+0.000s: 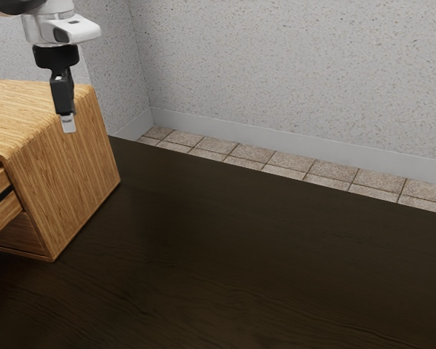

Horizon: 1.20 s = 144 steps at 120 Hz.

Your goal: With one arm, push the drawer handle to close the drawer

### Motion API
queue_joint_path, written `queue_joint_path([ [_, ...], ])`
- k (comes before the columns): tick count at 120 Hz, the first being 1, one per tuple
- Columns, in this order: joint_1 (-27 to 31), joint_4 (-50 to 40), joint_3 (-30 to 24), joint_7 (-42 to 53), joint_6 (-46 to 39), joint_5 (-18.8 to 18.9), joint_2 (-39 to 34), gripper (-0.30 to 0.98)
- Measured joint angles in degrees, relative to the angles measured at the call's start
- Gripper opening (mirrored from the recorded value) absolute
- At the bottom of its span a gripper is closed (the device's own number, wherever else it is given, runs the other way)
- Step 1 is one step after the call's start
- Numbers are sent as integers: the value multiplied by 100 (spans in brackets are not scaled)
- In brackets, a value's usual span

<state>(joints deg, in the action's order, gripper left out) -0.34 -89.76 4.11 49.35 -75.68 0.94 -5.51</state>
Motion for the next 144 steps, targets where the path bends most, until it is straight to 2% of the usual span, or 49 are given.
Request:
queue_joint_path([
  [33,7,29,-4,198,2,-9,-8,69],
  [41,-38,1036,-45,248,172,24,-163,68],
  [49,-3,1357,-35,295,515,70,-735,68],
  [57,219,907,1,341,875,334,-1818,68],
  [65,314,57,252,394,1137,677,-2811,69],
  [81,462,-1435,980,541,1364,1373,-3554,69],
  [91,593,-2241,1379,657,1241,1722,-3756,69],
  [102,638,-2802,1495,764,1070,1886,-3971,69],
  [113,557,-2939,1561,761,976,2078,-4241,68],
  [130,527,-2968,1741,252,901,2192,-4315,68],
  [144,207,-2951,2320,-150,850,2220,-4307,68],
])
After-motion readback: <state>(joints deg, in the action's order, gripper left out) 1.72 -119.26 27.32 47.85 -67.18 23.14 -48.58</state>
